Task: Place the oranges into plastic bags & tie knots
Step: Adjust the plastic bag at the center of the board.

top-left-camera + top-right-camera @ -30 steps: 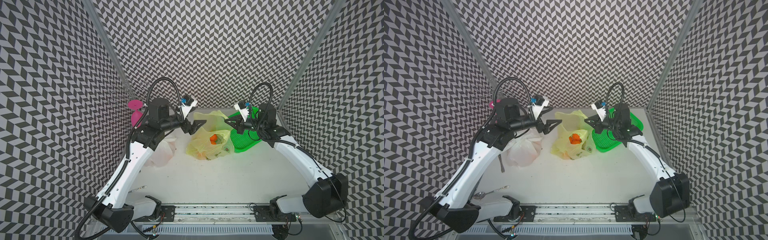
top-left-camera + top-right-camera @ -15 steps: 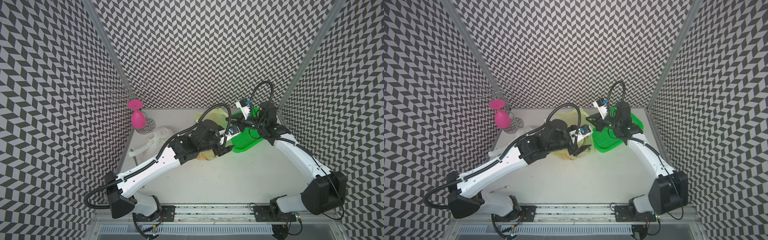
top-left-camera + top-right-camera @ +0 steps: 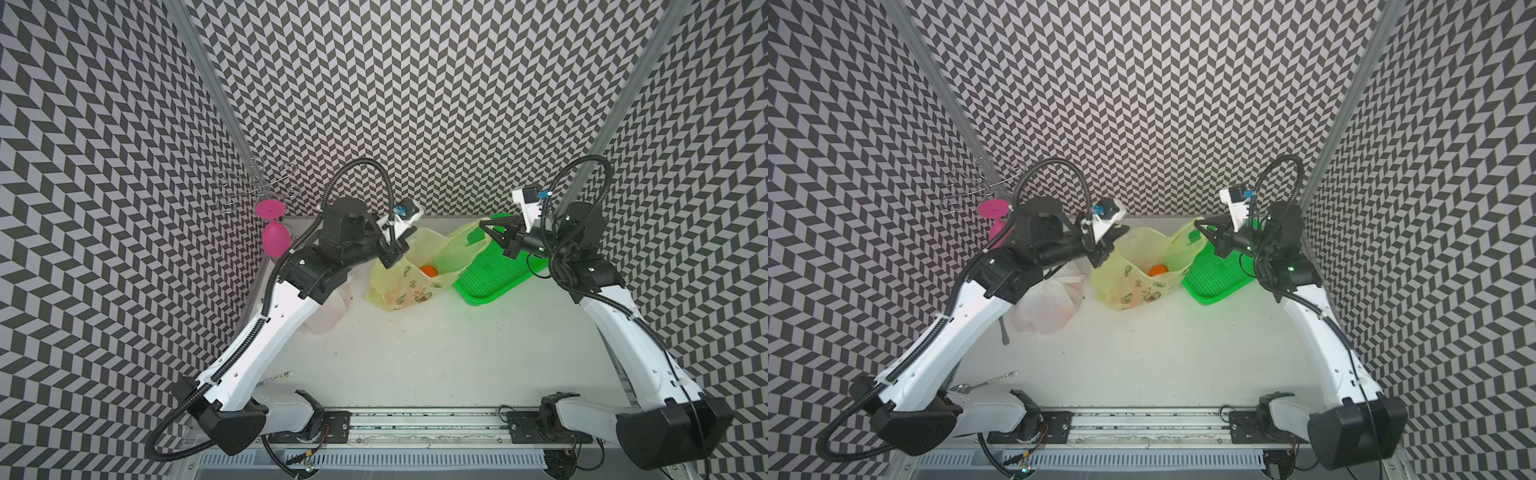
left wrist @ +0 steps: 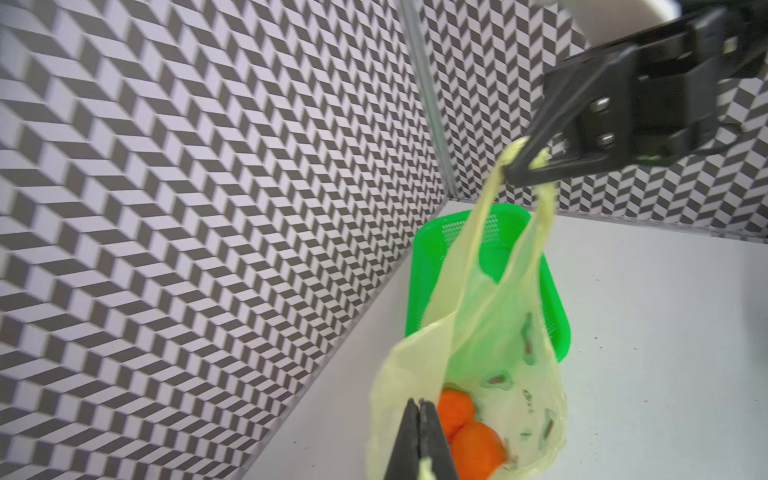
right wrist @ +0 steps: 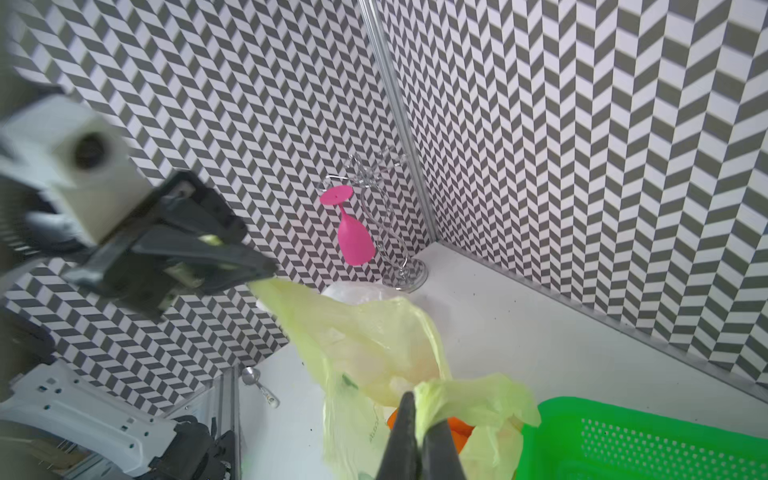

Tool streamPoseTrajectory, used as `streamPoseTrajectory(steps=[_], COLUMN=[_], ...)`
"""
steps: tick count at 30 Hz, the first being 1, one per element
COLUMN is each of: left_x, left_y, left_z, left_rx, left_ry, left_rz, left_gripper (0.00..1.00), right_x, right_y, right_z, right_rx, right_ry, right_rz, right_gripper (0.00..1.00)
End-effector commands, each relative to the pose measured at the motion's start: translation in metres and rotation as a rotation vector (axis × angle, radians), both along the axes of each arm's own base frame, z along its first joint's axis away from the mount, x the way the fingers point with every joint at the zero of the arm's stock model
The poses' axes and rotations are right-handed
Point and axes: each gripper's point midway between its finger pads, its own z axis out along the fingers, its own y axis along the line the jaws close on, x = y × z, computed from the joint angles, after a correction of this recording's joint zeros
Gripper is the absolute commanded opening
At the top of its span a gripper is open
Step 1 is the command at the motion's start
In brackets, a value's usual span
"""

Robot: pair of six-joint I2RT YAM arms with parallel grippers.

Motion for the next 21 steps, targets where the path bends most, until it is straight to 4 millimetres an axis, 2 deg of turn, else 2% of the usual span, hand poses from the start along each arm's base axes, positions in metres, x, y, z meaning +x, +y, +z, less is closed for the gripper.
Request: streamPoseTrajectory(steps=[1, 3, 7, 13, 16, 21], left_x=[-0.001, 0.011, 0.029, 0.059, 0.062, 0.063], left_y=[0.007, 0.012, 0.001, -0.008, -0.005, 0.012], left_z=[0.018, 0.014, -0.002, 0.002, 0.007, 0.004], left_rx=[-0.034, -0.048, -0.079, -0.108, -0.105, -0.121], left_ry=[-0.049, -0.029, 0.038, 0.065, 0.069, 0.046], left_rz=[-0.115, -0.118, -0.145, -0.115, -0.103, -0.05], left_gripper=[0.0, 0.0, 0.0, 0.0, 0.0, 0.0], right_x=[-0.019, -0.019, 0.005, 0.036, 0.043, 0.057], right_y=[-0.001, -0.004, -0.022, -0.044, -0.046, -0.045], right_z=[0.03, 0.026, 0.016, 0.026, 0.028, 0.023], right_rx=[0.032, 0.021, -0.027, -0.074, -0.094, -0.114], right_ry=[-0.07, -0.078, -0.069, -0.095, -0.106, -0.116], right_rz=[0.013, -0.015, -0.181, -0.359, -0.381, -0.383], right_gripper=[0.01, 0.01, 0.0, 0.0, 0.0, 0.0])
